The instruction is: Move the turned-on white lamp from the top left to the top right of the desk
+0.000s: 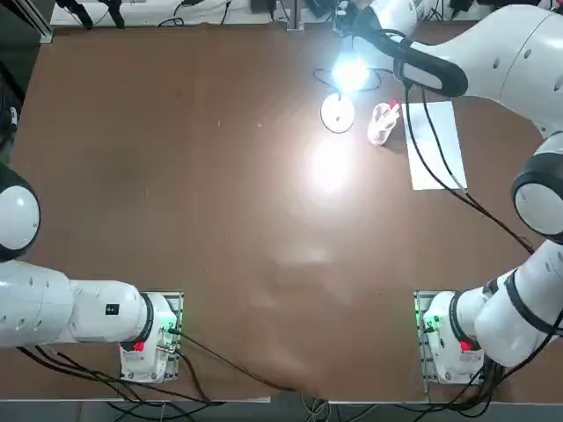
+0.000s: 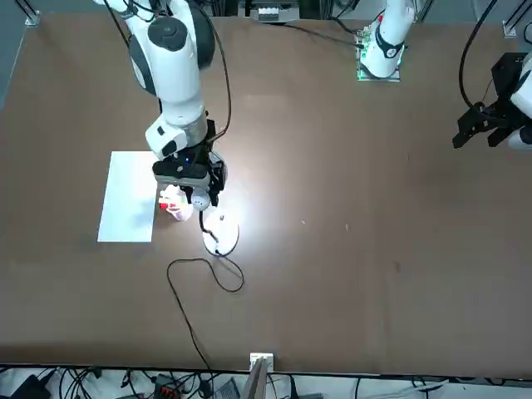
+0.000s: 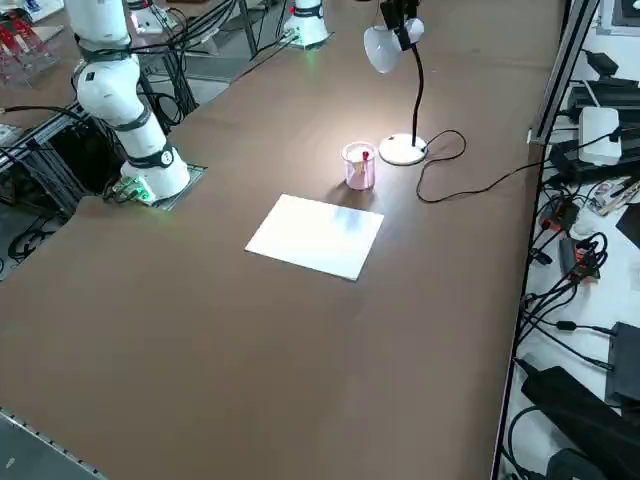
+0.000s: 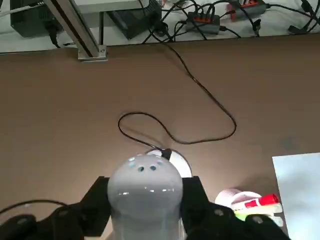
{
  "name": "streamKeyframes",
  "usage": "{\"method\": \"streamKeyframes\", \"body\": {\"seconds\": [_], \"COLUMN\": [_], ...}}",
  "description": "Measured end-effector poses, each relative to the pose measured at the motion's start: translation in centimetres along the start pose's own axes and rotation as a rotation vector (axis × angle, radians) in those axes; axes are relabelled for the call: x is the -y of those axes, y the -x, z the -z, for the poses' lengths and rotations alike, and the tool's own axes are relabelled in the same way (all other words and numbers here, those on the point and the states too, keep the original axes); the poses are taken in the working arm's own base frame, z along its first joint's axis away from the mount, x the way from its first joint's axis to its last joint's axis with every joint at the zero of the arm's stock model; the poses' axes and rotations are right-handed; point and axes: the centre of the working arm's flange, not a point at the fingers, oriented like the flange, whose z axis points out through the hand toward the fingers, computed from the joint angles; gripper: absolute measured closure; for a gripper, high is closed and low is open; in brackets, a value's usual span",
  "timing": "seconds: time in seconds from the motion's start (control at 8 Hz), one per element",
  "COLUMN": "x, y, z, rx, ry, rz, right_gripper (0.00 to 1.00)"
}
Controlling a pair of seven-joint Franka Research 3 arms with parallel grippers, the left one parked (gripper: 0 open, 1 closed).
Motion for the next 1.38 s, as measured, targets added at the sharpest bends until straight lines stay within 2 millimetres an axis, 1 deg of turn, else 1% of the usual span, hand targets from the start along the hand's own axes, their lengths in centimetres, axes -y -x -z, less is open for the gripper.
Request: {"method": "streamKeyframes", "body": {"seconds": [0.12,0.25,0.38,0.5,0.62,0.75,0.88,1.0,1.12,1.38], "x": [-0.6,-2.0,-4.5,-8.5,-13.4,-18.6,-23.6,-28.4,-32.8,-41.7], "y": [-1.2,-3.2,-5.6,-8.5,-11.2,-13.5,-15.0,-15.9,-16.3,-15.9], "z": [0.8,2.0,3.1,3.9,4.5,4.9,4.8,4.2,3.3,1.1], "rx": [-0.015,-0.038,-0.066,-0.098,-0.13,-0.155,-0.168,-0.166,-0.151,-0.102], "ry": [-0.01,-0.02,-0.016,0.0,0.026,0.059,0.097,0.139,0.182,0.27], "rz": [-0.029,-0.078,-0.138,-0.208,-0.282,-0.355,-0.422,-0.478,-0.516,-0.534], "right_gripper": [0.27,0.27,0.27,0.27,0.27,0.27,0.27,0.27,0.27,0.27]}}
